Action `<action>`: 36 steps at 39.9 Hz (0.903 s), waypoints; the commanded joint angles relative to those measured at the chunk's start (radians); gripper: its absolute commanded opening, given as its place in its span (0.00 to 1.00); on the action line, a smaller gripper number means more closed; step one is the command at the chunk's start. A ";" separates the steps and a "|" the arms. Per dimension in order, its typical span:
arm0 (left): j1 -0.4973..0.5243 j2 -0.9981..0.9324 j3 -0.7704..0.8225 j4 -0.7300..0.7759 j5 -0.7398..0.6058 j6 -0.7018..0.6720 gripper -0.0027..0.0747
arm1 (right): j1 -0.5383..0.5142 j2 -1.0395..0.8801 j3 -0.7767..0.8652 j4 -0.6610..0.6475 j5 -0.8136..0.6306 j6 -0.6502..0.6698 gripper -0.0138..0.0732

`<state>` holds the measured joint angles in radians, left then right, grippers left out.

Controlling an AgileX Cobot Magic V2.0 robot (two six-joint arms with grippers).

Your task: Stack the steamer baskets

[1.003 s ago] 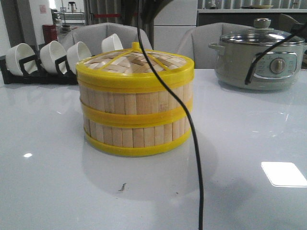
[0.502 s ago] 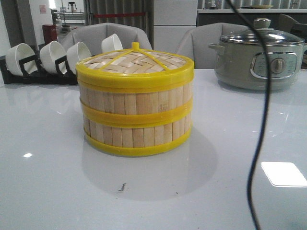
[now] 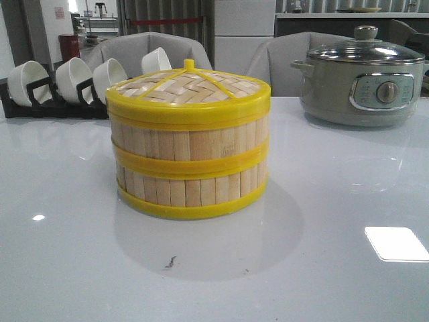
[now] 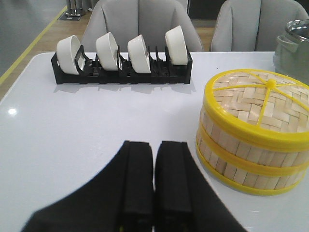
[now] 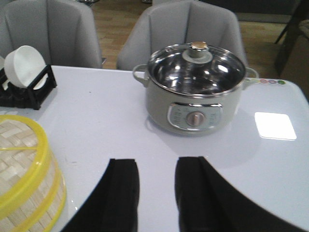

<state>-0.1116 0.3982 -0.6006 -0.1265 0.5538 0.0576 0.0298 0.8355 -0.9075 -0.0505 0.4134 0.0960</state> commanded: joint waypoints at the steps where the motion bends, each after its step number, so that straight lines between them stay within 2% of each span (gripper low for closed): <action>1: -0.006 0.008 -0.027 -0.005 -0.085 -0.006 0.15 | -0.054 -0.138 0.072 -0.015 -0.100 -0.010 0.52; 14: -0.006 0.008 -0.027 -0.005 -0.085 -0.006 0.15 | -0.167 -0.544 0.407 -0.015 -0.147 -0.010 0.52; 25: -0.006 0.008 -0.027 -0.005 -0.085 -0.006 0.15 | -0.173 -0.675 0.606 -0.015 -0.235 -0.010 0.51; 27: -0.006 0.008 -0.027 -0.005 -0.085 -0.006 0.15 | -0.173 -0.675 0.612 -0.015 -0.234 -0.010 0.47; 30: -0.006 0.008 -0.027 -0.005 -0.085 -0.006 0.15 | -0.173 -0.675 0.612 -0.015 -0.234 -0.010 0.29; 31: -0.006 0.008 -0.027 -0.005 -0.085 -0.006 0.15 | -0.173 -0.675 0.612 -0.015 -0.234 -0.010 0.20; 32: -0.006 0.008 -0.027 -0.005 -0.085 -0.006 0.15 | -0.173 -0.675 0.612 -0.015 -0.234 -0.010 0.16; 34: -0.006 0.008 -0.027 -0.005 -0.085 -0.006 0.15 | -0.173 -0.675 0.612 -0.015 -0.235 -0.010 0.21; 36: -0.006 0.008 -0.027 -0.005 -0.085 -0.006 0.15 | -0.173 -0.675 0.612 -0.015 -0.235 -0.010 0.21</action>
<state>-0.1116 0.3982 -0.6006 -0.1265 0.5538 0.0576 -0.1354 0.1519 -0.2692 -0.0505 0.2797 0.0960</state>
